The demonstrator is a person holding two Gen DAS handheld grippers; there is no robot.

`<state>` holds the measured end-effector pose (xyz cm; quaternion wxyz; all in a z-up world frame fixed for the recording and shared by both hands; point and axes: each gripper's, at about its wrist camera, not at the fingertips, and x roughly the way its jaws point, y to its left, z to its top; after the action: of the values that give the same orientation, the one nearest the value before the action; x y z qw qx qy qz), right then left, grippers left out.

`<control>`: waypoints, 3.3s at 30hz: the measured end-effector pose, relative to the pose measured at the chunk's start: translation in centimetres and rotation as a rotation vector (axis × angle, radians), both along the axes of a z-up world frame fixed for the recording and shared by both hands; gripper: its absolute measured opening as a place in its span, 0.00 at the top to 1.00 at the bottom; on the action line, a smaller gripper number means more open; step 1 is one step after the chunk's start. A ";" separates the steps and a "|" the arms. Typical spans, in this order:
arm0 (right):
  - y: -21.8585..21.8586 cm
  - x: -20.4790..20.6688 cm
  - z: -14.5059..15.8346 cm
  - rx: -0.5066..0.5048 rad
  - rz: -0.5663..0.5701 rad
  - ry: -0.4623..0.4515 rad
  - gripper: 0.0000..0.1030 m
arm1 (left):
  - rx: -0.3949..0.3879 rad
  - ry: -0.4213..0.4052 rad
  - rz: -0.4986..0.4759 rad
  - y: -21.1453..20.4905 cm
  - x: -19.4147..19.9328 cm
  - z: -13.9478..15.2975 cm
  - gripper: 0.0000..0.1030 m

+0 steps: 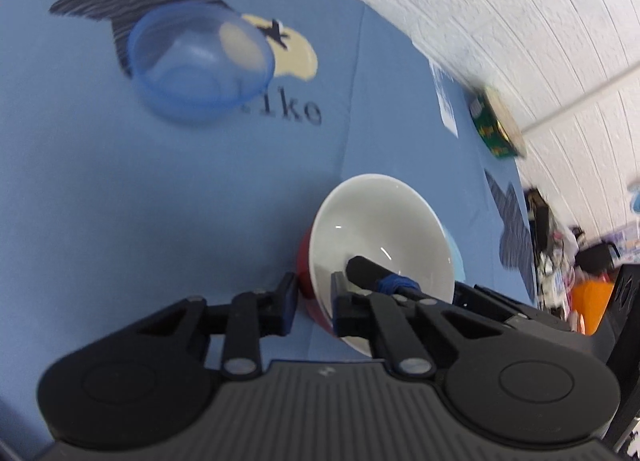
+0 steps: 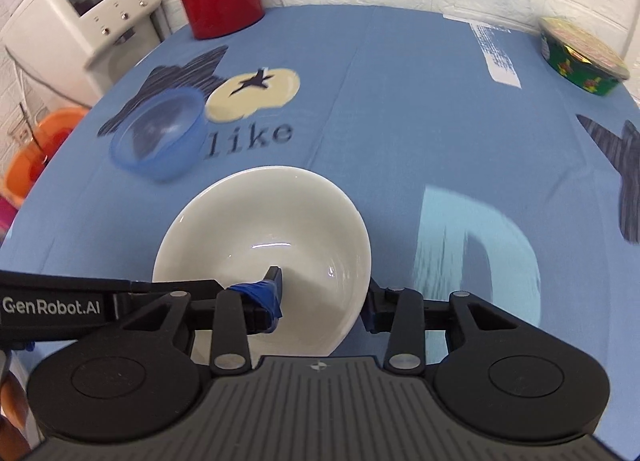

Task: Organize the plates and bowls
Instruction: 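Lower the red-and-white bowl into the steel bowl and open both grippers, then move both grippers to the blue plastic bowl and grip its rim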

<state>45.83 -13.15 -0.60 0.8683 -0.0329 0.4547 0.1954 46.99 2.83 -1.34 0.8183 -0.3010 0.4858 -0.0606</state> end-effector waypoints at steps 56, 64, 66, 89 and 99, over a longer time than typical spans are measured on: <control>-1.7 -24.7 0.5 -0.054 -0.050 0.015 0.65 | 0.090 -0.117 -0.263 -3.4 -24.2 3.9 0.28; -2.2 -25.4 0.8 -0.059 -0.054 -0.011 0.64 | 0.062 -0.192 -0.273 -1.7 -25.0 5.7 0.28; -1.9 -25.3 0.5 -0.063 -0.051 -0.008 0.64 | 0.066 -0.198 -0.263 -0.9 -25.1 5.8 0.28; -5.0 -22.2 4.9 0.146 -0.089 -0.056 0.60 | 0.099 -0.229 -0.126 7.0 -19.7 7.2 0.26; -1.0 -10.7 2.4 0.215 -0.007 0.054 0.57 | 0.158 -0.131 -0.021 13.1 -11.4 4.4 0.24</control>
<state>35.08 -14.15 1.83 0.8549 0.0673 0.4545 0.2410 35.61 15.95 3.09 0.8688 -0.2259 0.4377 -0.0504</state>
